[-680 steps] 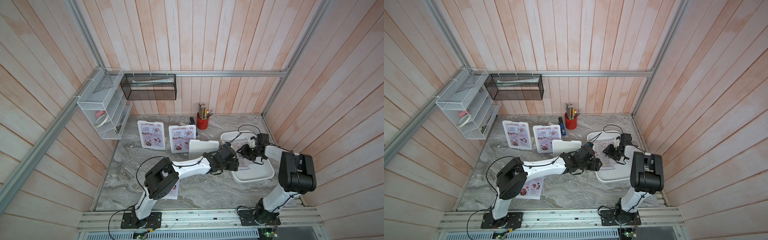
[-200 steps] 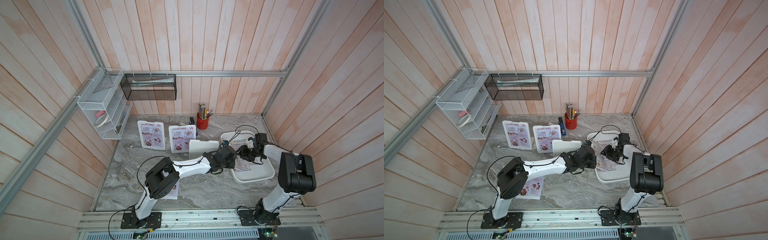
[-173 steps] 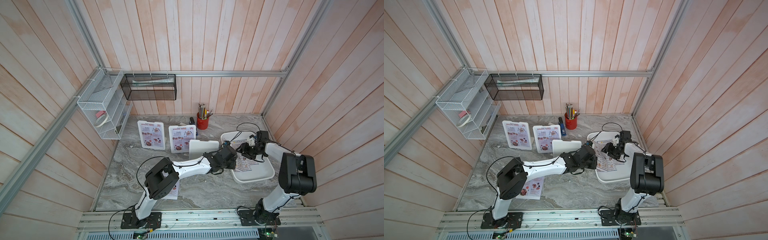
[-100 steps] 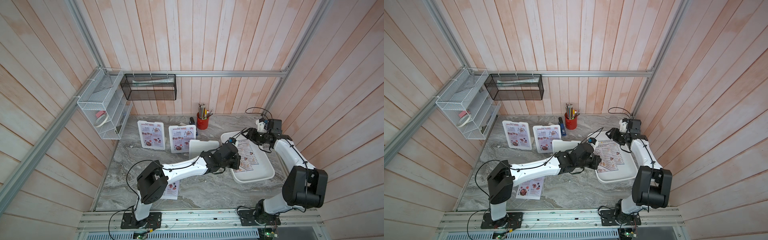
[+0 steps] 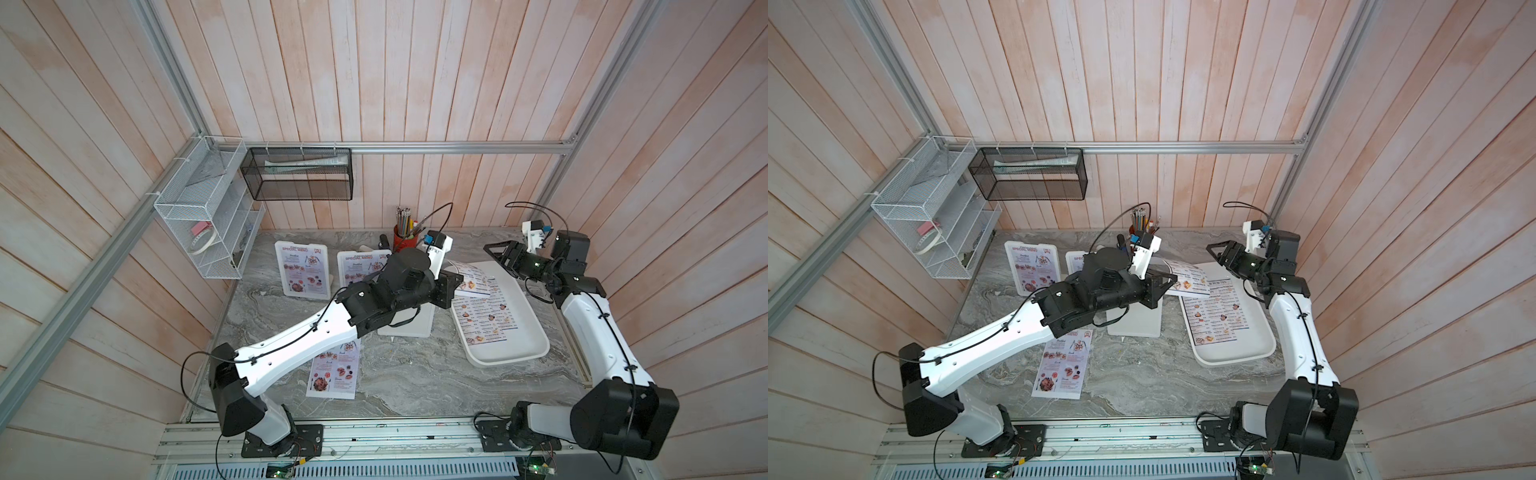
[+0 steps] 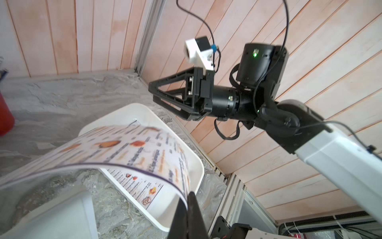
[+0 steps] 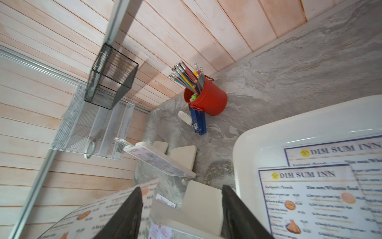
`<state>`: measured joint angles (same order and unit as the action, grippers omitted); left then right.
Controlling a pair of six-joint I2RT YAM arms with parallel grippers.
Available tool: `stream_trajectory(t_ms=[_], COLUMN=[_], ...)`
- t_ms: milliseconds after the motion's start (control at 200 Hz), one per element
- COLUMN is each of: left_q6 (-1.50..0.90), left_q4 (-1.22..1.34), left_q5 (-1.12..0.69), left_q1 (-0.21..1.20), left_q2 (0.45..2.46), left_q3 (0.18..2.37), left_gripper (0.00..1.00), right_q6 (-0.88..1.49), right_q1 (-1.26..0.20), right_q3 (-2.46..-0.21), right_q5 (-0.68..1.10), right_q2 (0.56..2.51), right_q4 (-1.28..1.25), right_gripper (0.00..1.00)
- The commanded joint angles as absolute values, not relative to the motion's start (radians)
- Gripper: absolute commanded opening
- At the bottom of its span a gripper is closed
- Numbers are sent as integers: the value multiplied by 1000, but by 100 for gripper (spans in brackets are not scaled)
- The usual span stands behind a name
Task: Replace the menus in the menu holders
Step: Pick up the menu from the storage box.
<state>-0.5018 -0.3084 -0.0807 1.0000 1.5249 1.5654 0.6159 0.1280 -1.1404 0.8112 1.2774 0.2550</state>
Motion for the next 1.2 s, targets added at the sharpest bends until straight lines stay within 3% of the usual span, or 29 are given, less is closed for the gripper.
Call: stream_trajectory(t_ms=[0, 235, 675, 1195], left_q6=[-431, -404, -379, -451], left_q4=[-346, -333, -271, -157], left_q5=[-81, -185, -412, -559], left_q1=[970, 877, 779, 727], left_q2=[1469, 1414, 1388, 1389], left_q3=[1569, 1533, 1434, 1366], left_gripper=[0, 0, 0, 0], right_q6=[776, 1049, 1334, 1514], right_q1=[124, -34, -171, -199], right_q3=[-1109, -1029, -890, -850], right_q5=[869, 857, 796, 857], right_q2=[1239, 1213, 1171, 1186], right_q4=[163, -69, -278, -508], right_gripper=[63, 65, 67, 67])
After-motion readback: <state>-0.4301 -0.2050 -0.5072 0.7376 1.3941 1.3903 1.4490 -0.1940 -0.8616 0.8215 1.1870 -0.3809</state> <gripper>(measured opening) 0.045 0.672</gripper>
